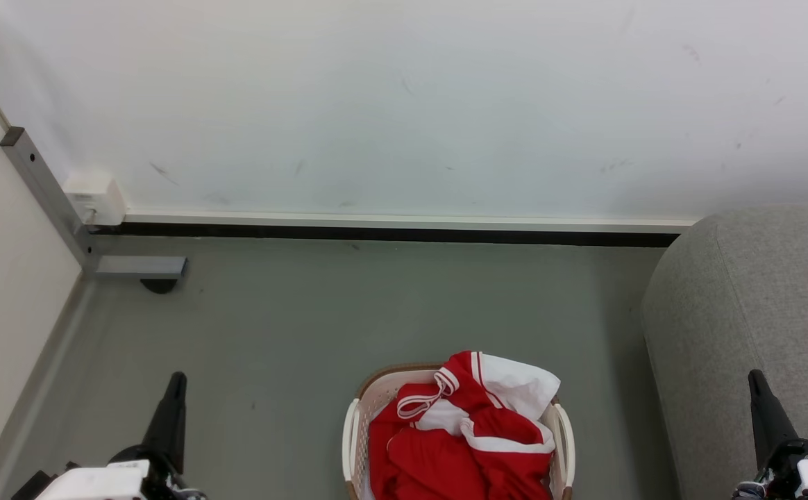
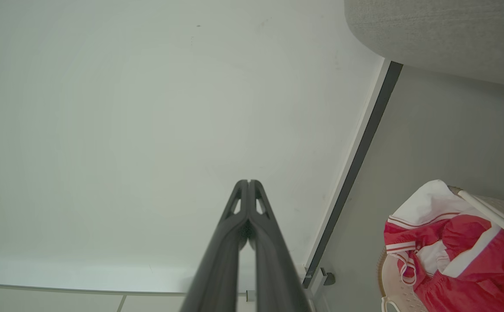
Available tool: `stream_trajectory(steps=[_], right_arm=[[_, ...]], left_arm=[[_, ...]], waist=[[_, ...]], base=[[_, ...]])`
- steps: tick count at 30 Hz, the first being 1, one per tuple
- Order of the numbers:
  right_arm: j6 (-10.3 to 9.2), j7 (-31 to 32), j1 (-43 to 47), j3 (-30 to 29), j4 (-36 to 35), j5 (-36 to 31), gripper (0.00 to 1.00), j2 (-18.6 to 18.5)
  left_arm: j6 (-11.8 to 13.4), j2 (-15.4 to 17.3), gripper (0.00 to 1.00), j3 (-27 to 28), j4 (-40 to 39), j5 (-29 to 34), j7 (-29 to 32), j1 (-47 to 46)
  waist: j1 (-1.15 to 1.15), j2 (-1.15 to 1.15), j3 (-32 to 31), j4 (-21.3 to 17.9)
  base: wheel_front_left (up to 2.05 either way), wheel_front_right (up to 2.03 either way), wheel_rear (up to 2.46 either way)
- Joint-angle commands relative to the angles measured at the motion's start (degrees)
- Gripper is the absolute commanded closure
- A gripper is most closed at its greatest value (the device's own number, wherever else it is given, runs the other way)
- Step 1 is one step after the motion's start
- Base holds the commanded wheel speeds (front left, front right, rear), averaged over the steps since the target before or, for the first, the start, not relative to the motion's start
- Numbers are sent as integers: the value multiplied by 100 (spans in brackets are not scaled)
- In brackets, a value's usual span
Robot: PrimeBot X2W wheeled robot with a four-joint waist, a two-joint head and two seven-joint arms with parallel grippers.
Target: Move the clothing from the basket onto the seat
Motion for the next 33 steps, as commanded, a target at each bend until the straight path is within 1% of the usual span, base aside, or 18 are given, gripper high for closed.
stream_trajectory(steps=[1, 33], right_arm=[[-11, 14, -62, -17, -26, -32, 100, -7], [-11, 13, -62, -17, -26, -32, 100, -7]], left_arm=[[-25, 40, 100, 2, -20, -82, 16, -43], [-25, 41, 100, 1, -20, -82, 16, -43]], waist=[[0, 0, 0, 0], [0, 0, 0, 0]], base=[[0, 0, 0], [0, 0, 0]])
